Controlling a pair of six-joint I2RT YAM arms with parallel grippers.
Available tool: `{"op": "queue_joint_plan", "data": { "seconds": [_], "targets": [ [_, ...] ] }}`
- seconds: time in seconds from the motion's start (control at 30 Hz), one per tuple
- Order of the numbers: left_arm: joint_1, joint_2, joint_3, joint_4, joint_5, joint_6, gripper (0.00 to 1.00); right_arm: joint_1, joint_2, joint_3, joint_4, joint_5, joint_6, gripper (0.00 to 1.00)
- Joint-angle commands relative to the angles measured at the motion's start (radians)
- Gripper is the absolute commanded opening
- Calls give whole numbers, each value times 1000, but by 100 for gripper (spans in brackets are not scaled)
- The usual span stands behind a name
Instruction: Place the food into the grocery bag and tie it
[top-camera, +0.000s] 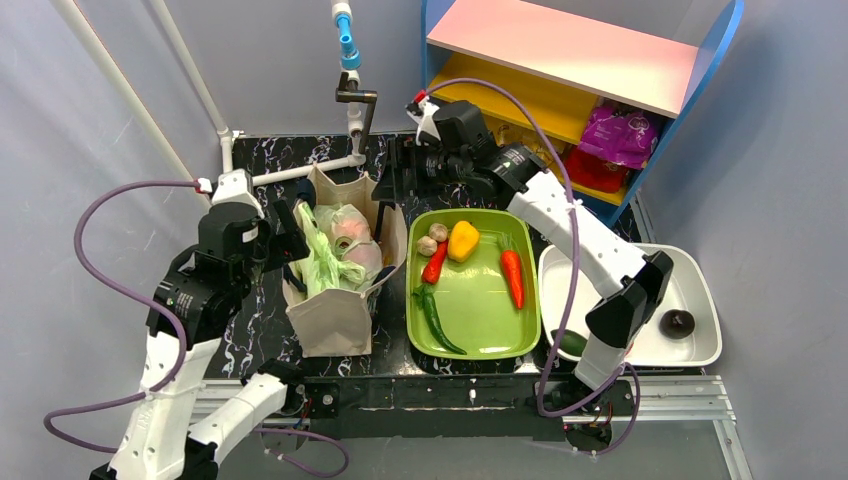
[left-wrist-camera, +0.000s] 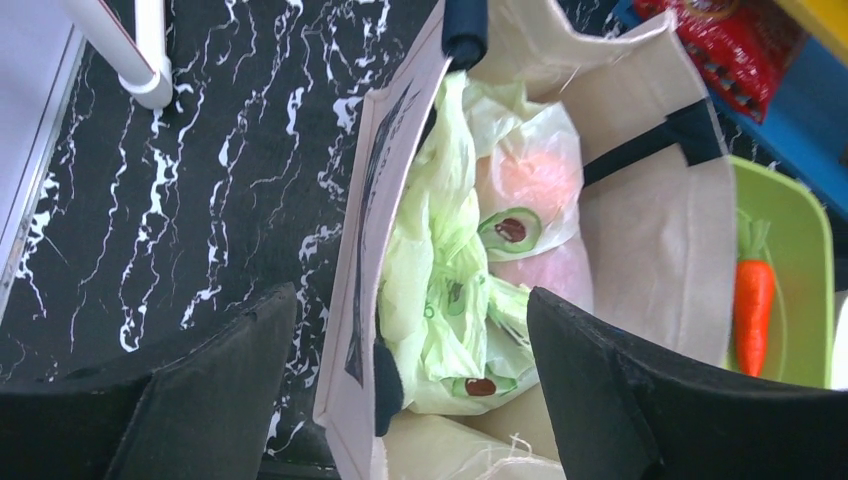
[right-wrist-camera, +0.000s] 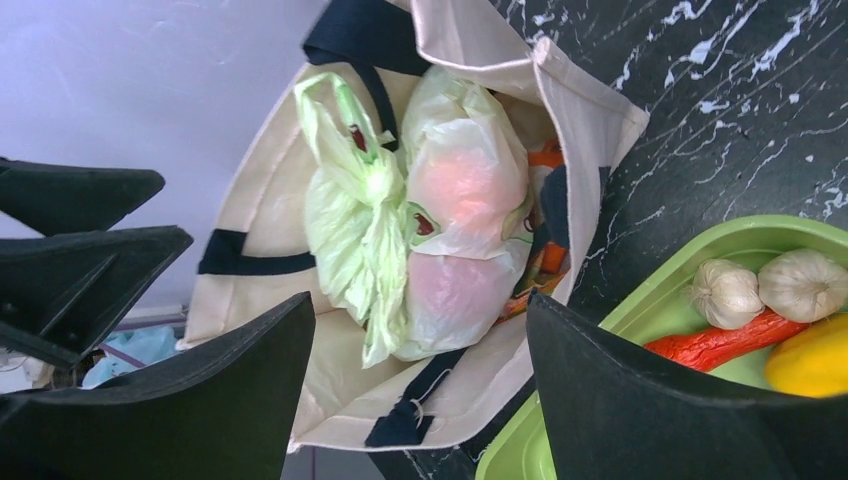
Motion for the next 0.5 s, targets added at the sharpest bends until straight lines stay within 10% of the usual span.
{"op": "queue_joint_plan", "data": {
  "seconds": [0.0,0.47],
  "targets": [
    [-3,29,102,-32,-10,32,86,-5,-75,101,-59,-26,-31,85],
    [-2,-3,99,32,8,114,98,-5,-341,-43,-123,235,-87,87]
  ]
}}
